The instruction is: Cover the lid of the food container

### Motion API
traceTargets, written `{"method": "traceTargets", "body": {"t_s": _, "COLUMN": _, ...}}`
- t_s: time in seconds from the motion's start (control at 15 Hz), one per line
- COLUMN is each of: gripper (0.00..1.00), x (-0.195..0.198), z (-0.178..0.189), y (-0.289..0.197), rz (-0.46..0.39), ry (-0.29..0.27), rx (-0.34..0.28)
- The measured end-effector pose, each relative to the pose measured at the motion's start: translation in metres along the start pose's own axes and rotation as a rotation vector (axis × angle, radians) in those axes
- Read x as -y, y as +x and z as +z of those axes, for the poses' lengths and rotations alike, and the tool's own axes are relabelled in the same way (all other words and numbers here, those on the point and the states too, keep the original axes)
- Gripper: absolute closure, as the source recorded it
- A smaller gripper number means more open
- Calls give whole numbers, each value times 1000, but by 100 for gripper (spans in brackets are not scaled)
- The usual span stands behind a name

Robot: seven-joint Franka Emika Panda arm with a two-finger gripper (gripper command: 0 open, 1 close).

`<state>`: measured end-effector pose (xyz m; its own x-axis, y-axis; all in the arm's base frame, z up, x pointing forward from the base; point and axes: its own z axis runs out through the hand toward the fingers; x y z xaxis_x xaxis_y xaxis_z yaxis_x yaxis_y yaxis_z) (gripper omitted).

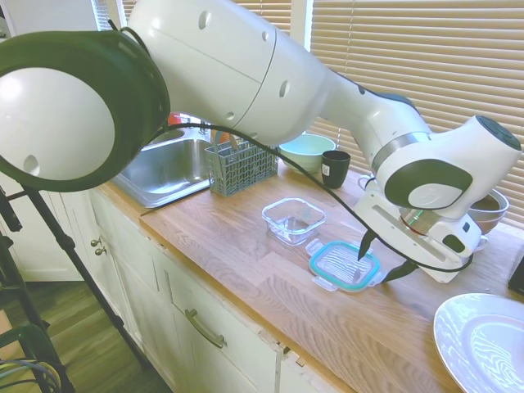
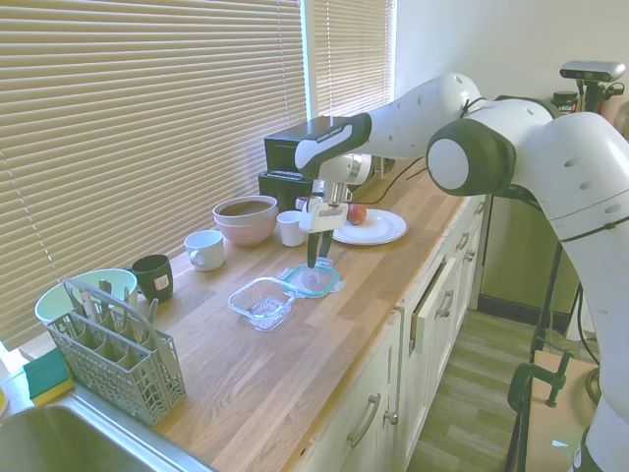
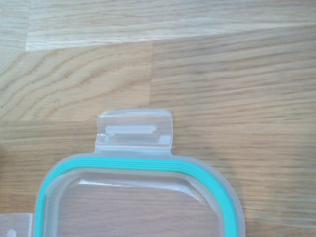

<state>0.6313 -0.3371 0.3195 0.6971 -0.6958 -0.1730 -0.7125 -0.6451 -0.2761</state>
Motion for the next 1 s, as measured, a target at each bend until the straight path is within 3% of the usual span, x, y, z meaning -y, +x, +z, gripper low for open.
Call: {"method": "traceTargets", "body": {"t_s": 1.0, "gripper": 100, "x": -15, "z": 0, "y": -14, "rz": 26, "ry": -2, "rx": 7}}
